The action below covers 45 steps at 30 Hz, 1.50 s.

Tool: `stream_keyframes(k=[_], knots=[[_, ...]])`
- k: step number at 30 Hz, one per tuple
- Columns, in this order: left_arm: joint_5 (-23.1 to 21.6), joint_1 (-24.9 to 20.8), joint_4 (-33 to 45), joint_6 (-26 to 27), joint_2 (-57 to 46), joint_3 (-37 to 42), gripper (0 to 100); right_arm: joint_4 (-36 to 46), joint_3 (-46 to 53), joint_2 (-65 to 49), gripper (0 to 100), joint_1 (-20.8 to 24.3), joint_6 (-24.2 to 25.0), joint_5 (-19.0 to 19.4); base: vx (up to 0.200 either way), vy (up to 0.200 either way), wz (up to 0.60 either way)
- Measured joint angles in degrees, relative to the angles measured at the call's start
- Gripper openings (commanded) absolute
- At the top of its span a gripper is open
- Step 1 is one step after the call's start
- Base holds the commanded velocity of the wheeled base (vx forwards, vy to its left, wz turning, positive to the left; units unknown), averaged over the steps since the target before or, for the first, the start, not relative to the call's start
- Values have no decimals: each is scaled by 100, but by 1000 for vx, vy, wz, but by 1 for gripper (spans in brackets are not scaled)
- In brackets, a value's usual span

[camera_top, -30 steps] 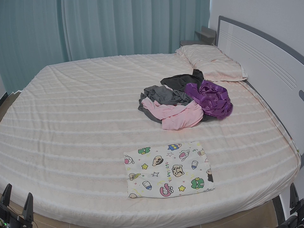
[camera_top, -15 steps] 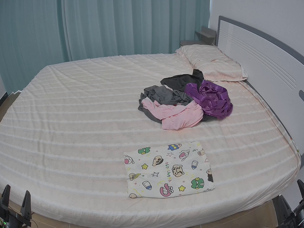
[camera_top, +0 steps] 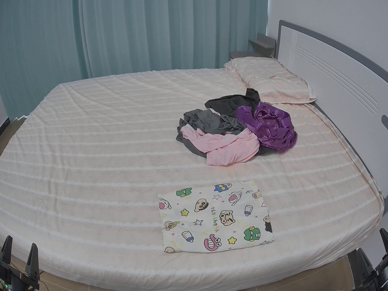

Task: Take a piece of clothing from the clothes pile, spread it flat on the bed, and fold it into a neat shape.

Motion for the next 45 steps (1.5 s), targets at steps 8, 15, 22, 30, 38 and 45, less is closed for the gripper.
stream_keyframes(k=[8, 15, 22, 30, 38, 45], knots=[[-83, -5, 11, 99, -6, 0, 100, -124, 15, 5, 100, 2, 24, -17, 0, 0, 0], [-272, -5, 158, 362, -9, 0, 100, -272, 15, 7, 100, 2, 27, -24, 0, 0, 0], [-293, -7, 162, 380, -9, 0, 100, -277, 15, 10, 100, 2, 27, -20, 0, 0, 0], [-293, -7, 162, 378, -9, 0, 100, -230, 15, 11, 100, 2, 16, 21, 0, 0, 0], [-290, -7, 165, 375, -6, 0, 100, -235, 15, 13, 100, 2, 128, 0, 0, 0, 0], [-290, -7, 162, 378, -6, 0, 100, -200, 15, 13, 100, 2, 118, 24, 0, 0, 0]])
